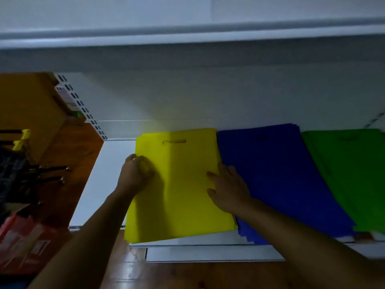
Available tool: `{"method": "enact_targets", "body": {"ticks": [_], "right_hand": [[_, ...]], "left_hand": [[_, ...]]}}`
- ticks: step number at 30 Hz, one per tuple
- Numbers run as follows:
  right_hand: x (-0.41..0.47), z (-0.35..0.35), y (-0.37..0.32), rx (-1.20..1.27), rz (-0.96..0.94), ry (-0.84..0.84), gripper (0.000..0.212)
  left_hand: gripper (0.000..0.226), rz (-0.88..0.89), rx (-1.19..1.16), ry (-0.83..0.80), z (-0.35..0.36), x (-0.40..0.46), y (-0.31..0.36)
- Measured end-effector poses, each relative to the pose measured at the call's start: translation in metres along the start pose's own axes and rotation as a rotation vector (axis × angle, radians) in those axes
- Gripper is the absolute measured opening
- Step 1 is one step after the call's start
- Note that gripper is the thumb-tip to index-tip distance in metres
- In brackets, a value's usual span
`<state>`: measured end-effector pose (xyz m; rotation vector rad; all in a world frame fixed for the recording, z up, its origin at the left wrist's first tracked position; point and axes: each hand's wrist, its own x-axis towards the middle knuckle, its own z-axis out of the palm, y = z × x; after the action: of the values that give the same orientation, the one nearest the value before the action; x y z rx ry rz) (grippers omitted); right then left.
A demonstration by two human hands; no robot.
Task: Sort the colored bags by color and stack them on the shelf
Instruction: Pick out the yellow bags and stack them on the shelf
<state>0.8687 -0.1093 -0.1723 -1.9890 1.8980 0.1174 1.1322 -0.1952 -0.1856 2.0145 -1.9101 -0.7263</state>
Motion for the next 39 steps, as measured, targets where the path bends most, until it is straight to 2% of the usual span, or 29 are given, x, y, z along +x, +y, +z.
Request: {"method": "enact_targets", "body": {"ticks": [4, 6, 8, 13, 19, 26, 33, 39], "right_hand": [[0.002, 0.005, -0.003, 0.028, 0.019, 0.013, 0.054], [0.002, 0.005, -0.001, 0.036, 0.004, 0.032, 0.057], [0.000, 0.002, 0.002, 0.061, -0.017, 0.076, 0.060], [-0.020, -0.021, 0.023, 0.100, 0.004, 0.191, 0.064], [-0.072, -0.049, 0.085, 0.110, 0.168, 0.280, 0.070], [-0.172, -0.079, 0.190, 0.159, 0.362, 0.444, 0.070], [-0.275, -0.091, 0.313, 0.131, 0.499, 0.490, 0.070], [-0.356, -0.101, 0.422, 0.051, 0.602, 0.588, 0.071]], "left_hand": [[0.053, 0.005, 0.054, -0.047, 0.007, 0.013, -0.014], [0.062, 0.015, 0.092, -0.051, 0.004, 0.013, -0.010], [0.073, 0.010, 0.124, -0.025, 0.002, 0.010, 0.000], [0.071, 0.107, 0.056, 0.084, 0.002, 0.008, 0.053], [0.060, 0.355, -0.106, 0.057, 0.009, -0.011, 0.177], [0.061, 0.600, -0.175, -0.072, 0.050, -0.067, 0.326], [0.064, 0.772, -0.199, -0.185, 0.124, -0.165, 0.484], [0.058, 0.851, -0.178, -0.175, 0.186, -0.237, 0.598]]}}
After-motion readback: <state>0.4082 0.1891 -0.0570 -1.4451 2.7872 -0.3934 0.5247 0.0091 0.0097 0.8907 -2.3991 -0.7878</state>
